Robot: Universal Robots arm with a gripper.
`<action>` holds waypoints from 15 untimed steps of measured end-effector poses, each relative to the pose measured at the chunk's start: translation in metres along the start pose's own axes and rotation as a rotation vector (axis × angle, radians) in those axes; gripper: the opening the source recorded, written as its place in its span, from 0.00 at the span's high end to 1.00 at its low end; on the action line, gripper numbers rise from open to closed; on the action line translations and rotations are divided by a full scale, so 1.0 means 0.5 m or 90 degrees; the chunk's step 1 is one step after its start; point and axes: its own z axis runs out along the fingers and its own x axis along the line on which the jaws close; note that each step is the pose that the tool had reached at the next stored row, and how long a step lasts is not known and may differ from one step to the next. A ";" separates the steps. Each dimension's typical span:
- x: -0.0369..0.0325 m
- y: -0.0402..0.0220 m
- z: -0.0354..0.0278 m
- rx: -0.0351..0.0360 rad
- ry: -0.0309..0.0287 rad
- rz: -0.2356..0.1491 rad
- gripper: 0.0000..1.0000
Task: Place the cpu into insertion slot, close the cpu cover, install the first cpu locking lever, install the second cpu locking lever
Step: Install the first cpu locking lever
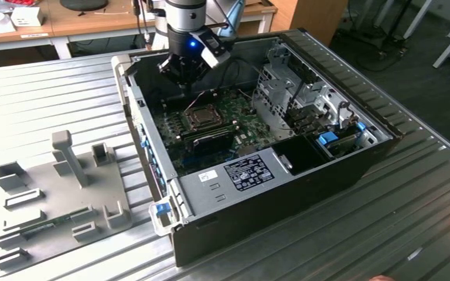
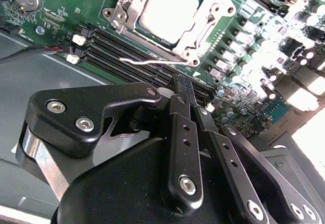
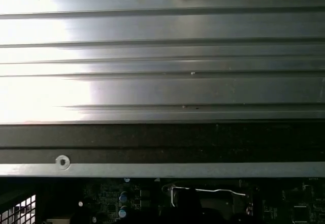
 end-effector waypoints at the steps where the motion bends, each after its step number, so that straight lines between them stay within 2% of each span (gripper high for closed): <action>1: -0.003 0.000 0.001 0.0000 0.0000 0.000 0.89; 4: -0.008 0.000 0.005 0.0000 0.0000 0.000 0.89; 7: -0.010 0.000 0.009 -0.0044 0.0001 0.001 0.89; 13: -0.010 0.000 0.009 -0.0047 0.0002 0.001 0.89; 14: -0.010 0.000 0.010 -0.0072 0.0001 0.001 0.89; 15: -0.010 0.000 0.010 -0.0134 0.0002 0.001 0.89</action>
